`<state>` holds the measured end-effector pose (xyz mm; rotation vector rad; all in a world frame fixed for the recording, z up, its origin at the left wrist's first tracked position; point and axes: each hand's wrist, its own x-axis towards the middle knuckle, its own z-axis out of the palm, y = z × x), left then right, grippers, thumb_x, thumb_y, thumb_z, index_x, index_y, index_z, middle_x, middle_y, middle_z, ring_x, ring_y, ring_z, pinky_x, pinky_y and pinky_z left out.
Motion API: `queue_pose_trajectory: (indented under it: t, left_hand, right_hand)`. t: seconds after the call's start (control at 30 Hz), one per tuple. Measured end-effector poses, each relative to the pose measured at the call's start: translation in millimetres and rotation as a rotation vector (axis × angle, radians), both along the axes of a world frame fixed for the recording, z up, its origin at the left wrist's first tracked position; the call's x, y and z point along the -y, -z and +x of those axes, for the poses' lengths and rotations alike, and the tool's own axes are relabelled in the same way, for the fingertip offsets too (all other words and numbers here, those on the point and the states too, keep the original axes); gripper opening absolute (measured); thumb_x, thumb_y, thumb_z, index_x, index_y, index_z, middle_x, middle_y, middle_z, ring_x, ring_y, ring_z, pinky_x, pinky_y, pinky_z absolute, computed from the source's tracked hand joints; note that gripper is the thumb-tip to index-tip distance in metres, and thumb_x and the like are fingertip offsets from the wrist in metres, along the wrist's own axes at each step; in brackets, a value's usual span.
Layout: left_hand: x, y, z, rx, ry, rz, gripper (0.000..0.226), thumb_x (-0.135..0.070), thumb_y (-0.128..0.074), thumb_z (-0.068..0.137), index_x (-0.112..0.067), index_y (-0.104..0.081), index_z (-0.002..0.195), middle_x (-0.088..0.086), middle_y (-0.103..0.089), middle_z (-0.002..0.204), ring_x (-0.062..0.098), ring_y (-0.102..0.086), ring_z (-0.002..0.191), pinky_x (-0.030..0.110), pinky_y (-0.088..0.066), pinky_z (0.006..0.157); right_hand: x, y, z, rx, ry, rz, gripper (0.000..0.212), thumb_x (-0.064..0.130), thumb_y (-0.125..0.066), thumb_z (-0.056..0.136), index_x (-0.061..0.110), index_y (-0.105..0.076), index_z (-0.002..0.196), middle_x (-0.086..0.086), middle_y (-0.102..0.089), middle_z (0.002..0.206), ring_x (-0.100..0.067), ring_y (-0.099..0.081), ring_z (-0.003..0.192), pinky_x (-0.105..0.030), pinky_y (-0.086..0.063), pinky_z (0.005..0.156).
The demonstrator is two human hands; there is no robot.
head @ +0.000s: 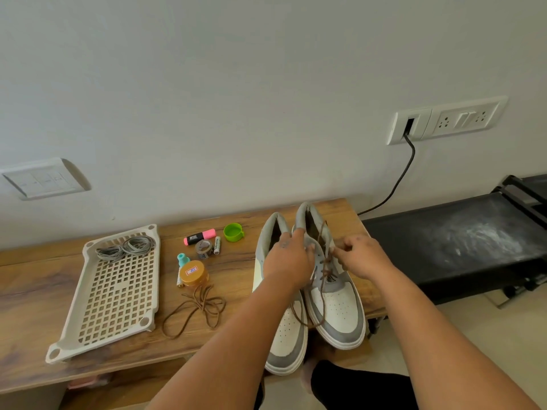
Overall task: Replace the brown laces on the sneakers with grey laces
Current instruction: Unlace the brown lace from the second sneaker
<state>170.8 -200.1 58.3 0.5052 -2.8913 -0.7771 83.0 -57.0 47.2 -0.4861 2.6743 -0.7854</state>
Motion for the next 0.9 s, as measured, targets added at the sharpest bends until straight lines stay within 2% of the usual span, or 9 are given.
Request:
queue_pose_trajectory:
  t: [0.07, 0.17, 0.3, 0.4, 0.53, 0.67, 0.73, 0.8, 0.9]
  left_hand:
    - [4.5, -0.3, 0.9, 0.026, 0.069, 0.016, 0.042, -0.027, -0.04, 0.103, -0.03, -0.036, 0.145, 0.006, -0.05, 0.132, 0.023, -0.059, 0.105, 0.035, -0.051, 0.08]
    - [3.9, 0.2, 2.9, 0.086, 0.218, -0.02, 0.051, -0.015, -0.043, 0.099, -0.036, -0.037, 0.145, 0.003, -0.051, 0.126, 0.021, -0.056, 0.103, 0.03, -0.047, 0.078]
    - [3.6, 1.0, 0.6, 0.101, 0.185, -0.019, 0.043, -0.006, -0.044, 0.092, -0.028, -0.049, 0.128, 0.004, -0.061, 0.112, 0.023, -0.058, 0.099, 0.039, -0.054, 0.081]
    - [4.8, 2.2, -0.9, 0.109, 0.155, -0.002, 0.037, -0.006, -0.045, 0.091, -0.027, -0.048, 0.121, 0.006, -0.063, 0.11, 0.022, -0.06, 0.091, 0.041, -0.057, 0.075]
    - [8.0, 3.0, -2.7, 0.107, 0.153, 0.0, 0.031, -0.011, -0.046, 0.096, -0.028, -0.048, 0.122, 0.005, -0.066, 0.108, 0.021, -0.06, 0.093, 0.039, -0.055, 0.078]
    - [7.5, 0.4, -0.9, 0.128, 0.155, 0.055, 0.036, -0.008, -0.045, 0.096, -0.026, -0.047, 0.128, 0.007, -0.064, 0.109, 0.021, -0.06, 0.095, 0.037, -0.055, 0.081]
    - [8.3, -1.4, -0.6, 0.146, 0.16, 0.09, 0.043, -0.001, -0.044, 0.093, -0.025, -0.047, 0.129, 0.008, -0.064, 0.113, 0.021, -0.059, 0.098, 0.035, -0.054, 0.081]
    - [11.8, -3.1, -1.8, 0.162, 0.17, 0.119, 0.044, 0.002, -0.043, 0.092, -0.024, -0.048, 0.128, 0.009, -0.064, 0.117, 0.021, -0.059, 0.097, 0.03, -0.05, 0.074]
    - [16.0, -5.4, -2.2, 0.191, 0.193, 0.147, 0.044, 0.001, -0.044, 0.093, -0.026, -0.048, 0.128, 0.009, -0.064, 0.12, 0.021, -0.062, 0.095, 0.03, -0.052, 0.07]
  right_hand:
    - [0.6, 2.3, 4.7, 0.107, 0.021, -0.032, 0.029, 0.045, -0.052, 0.097, 0.02, -0.062, 0.085, 0.0, -0.064, 0.087, -0.017, -0.062, 0.085, -0.033, -0.052, 0.076]
    - [1.8, 6.2, 9.5, 0.362, 0.14, -0.261, 0.032, 0.042, -0.054, 0.097, 0.013, -0.066, 0.096, -0.006, -0.068, 0.091, -0.021, -0.064, 0.087, -0.038, -0.055, 0.085]
    - [-4.8, 1.3, 14.1, 0.6, 0.288, -0.523, 0.017, 0.026, -0.063, 0.094, 0.01, -0.067, 0.096, -0.006, -0.065, 0.089, -0.02, -0.058, 0.081, -0.033, -0.049, 0.076]
    - [-2.2, -1.9, 15.0, 0.574, 0.253, -0.525, 0.024, 0.032, -0.071, 0.087, 0.01, -0.069, 0.097, -0.006, -0.072, 0.092, -0.021, -0.065, 0.089, -0.032, -0.05, 0.076]
    - [5.5, -1.6, 18.1, 0.542, 0.202, -0.485, 0.029, 0.031, -0.073, 0.085, 0.006, -0.069, 0.099, -0.007, -0.076, 0.091, -0.019, -0.069, 0.084, -0.032, -0.052, 0.073]
    - [-7.1, -5.3, 10.0, 0.645, 0.14, -0.42, 0.014, 0.026, -0.069, 0.089, 0.012, -0.069, 0.091, -0.005, -0.071, 0.089, -0.019, -0.062, 0.085, -0.039, -0.05, 0.089]
    - [-21.5, -7.2, 5.1, 0.733, 0.108, -0.312, 0.017, 0.024, -0.072, 0.086, 0.012, -0.069, 0.097, -0.005, -0.067, 0.093, -0.021, -0.056, 0.09, -0.037, -0.048, 0.086]
    - [-31.4, -6.3, 3.7, 0.772, 0.115, -0.249, 0.024, 0.02, -0.075, 0.083, 0.01, -0.068, 0.103, -0.006, -0.067, 0.099, -0.022, -0.055, 0.093, -0.037, -0.046, 0.082]
    - [-24.7, -5.2, 10.5, 0.597, 0.183, -0.346, 0.018, 0.026, -0.069, 0.089, 0.013, -0.067, 0.102, -0.006, -0.068, 0.104, -0.021, -0.059, 0.096, -0.034, -0.046, 0.078]
